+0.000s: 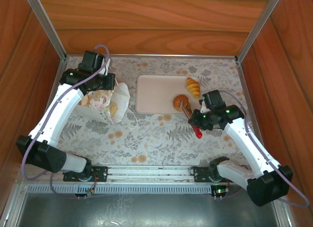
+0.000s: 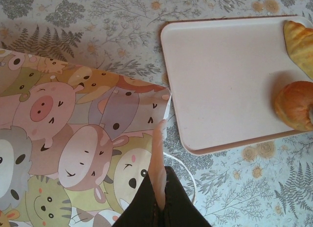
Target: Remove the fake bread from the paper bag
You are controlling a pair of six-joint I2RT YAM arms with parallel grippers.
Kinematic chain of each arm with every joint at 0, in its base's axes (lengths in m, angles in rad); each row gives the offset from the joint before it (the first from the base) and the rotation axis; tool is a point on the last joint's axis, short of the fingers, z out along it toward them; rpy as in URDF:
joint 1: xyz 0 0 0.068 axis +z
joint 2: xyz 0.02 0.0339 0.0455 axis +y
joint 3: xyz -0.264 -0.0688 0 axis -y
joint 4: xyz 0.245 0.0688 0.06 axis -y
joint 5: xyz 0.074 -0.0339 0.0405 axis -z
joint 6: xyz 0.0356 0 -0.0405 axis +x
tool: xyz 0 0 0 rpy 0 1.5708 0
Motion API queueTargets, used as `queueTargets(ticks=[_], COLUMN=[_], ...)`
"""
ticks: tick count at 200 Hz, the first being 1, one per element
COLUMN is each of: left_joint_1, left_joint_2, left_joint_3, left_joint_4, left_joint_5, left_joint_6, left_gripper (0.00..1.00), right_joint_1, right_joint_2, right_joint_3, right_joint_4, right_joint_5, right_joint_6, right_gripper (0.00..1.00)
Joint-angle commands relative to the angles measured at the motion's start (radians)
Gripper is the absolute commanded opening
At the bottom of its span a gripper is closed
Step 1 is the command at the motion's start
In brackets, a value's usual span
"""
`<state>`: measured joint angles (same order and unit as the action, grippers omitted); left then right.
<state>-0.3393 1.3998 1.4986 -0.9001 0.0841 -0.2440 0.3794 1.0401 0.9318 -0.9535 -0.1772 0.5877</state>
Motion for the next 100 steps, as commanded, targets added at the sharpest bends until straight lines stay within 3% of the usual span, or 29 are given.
queueTargets(ticks=[1, 56, 100], left_joint_1=[0.008, 0.009, 0.009], left_joint_2=[-0.031, -0.036, -0.039], left_joint_3=[-0.016, -0.027, -0.033], left_joint_4=[0.023, 0.028, 0.03], left_joint_5=[0.001, -0.007, -0.014], left_joint_6=[-0.004, -0.005, 0.001], left_gripper=[0.0, 0.0, 0.0], right_joint_1=[-0.061, -0.16, -0.178], right_joint_2=[-0.018, -0.032, -0.028], right_joint_3=[-0.005, -0.033, -0.026], right_joint_4=[-0.032, -0.059, -0.085], right_joint_5=[-0.027, -0.041, 0.001], right_joint_6=[-0.033, -0.032, -0.035], right_gripper=[0.27, 0.29, 0.41])
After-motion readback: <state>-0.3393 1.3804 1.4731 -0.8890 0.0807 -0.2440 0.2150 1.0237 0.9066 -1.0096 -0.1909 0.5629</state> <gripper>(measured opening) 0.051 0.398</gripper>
